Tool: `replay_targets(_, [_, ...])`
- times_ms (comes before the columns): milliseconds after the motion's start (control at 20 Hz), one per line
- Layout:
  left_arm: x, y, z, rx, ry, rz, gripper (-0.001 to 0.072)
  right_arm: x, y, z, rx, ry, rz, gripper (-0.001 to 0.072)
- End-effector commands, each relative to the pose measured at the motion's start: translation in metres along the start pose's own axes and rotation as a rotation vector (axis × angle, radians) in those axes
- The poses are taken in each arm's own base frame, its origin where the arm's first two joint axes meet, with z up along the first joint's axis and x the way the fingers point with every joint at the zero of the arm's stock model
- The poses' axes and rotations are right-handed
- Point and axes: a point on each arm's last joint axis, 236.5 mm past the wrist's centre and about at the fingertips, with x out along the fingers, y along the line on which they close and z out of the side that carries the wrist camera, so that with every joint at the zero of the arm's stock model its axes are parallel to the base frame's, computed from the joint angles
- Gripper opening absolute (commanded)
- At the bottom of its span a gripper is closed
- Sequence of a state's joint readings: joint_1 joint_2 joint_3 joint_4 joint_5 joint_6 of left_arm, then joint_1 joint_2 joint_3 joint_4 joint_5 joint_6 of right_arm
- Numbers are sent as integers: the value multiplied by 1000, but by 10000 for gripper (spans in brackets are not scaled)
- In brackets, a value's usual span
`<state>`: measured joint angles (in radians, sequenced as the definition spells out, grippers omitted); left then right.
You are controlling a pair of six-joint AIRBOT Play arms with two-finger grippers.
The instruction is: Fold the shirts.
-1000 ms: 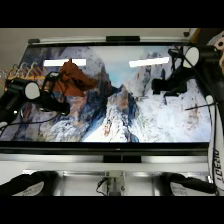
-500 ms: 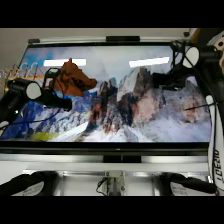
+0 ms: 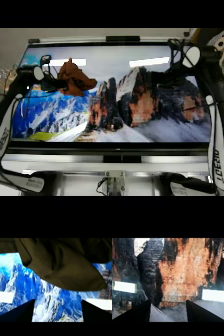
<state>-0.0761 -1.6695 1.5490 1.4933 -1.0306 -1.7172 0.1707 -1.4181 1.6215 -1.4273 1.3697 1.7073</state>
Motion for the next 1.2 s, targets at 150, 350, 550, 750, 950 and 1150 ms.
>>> replay_targets(150, [80,-3,36,-191,-3,-150,715,-1,24,-3,-57,9,101,550])
replay_targets(350, [101,-19,30,-201,4,-180,694,-1,24,0,-69,-3,100,550])
replay_targets(550, [80,-36,44,-181,-24,-245,34,6,19,-3,-71,19,81,550])
replay_targets(750, [-70,-90,115,89,-318,-352,33,10,15,-9,-147,51,74,550])
replay_targets(950, [-311,-165,112,272,-699,-481,34,-42,11,-10,-186,-35,31,550])
replay_targets(1150, [-421,-229,30,405,-753,-658,34,-147,-10,-16,-211,-262,-100,550])
